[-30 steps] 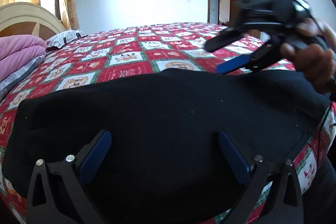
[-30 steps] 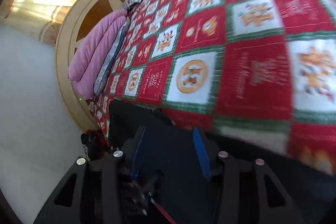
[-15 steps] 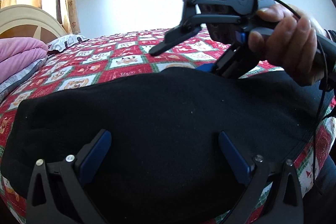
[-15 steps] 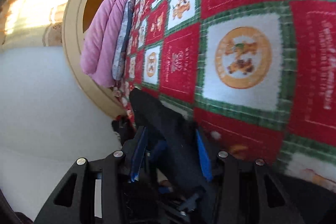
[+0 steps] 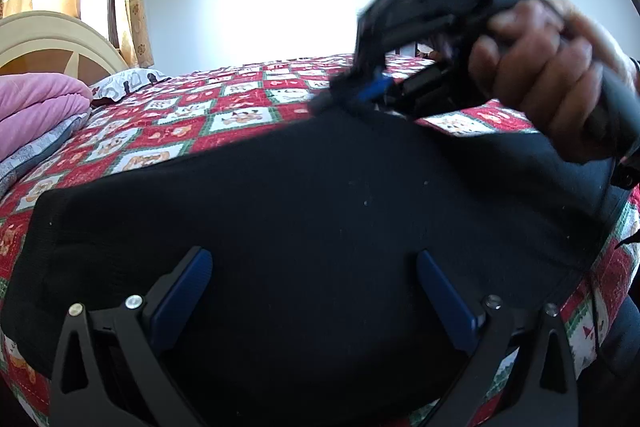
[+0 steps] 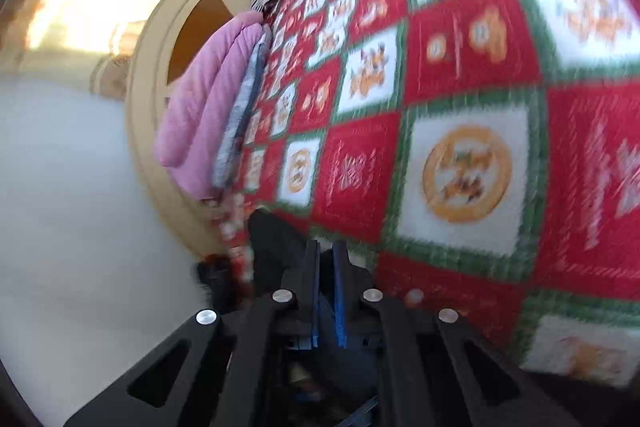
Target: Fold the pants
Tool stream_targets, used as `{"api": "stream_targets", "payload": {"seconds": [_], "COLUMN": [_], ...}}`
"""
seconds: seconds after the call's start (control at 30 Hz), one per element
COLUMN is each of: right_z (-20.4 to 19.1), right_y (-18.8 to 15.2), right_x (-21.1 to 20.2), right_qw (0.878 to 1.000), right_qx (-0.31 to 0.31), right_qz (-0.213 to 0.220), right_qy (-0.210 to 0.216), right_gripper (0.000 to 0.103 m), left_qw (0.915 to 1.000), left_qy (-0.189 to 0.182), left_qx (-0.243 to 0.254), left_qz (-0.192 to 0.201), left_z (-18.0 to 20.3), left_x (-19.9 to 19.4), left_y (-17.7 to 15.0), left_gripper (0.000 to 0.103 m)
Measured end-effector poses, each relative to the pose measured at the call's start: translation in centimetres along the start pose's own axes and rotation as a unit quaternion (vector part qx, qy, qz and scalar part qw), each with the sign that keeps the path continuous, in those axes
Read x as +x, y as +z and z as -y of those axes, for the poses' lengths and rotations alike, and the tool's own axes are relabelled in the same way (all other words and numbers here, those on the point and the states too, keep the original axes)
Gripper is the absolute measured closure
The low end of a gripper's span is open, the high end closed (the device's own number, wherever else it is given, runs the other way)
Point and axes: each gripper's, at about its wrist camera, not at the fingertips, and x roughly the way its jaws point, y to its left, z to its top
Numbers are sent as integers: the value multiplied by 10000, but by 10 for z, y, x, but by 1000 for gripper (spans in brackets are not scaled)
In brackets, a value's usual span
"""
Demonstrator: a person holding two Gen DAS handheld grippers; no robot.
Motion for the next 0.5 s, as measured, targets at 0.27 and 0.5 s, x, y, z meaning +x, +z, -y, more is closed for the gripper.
{"api": "stream_targets", "payload": {"seconds": [0.27,0.5], "right_z": [32,29], "right_y": [7,-18], "right_x": [-22,-79], "right_qw": [9919,9904], "right_qx": [-94,-194], "right_qz": [532,817], "right_qy": [-1151,-1096], "right_gripper": [103,102], "left_qw": [10000,10000], "left_qy": [5,6], "left_qx": [3,1], "left_qz": [1,-5], "left_z": [0,-1], "left_x": [0,0], "left_y": [0,0], "left_gripper": [0,0]}}
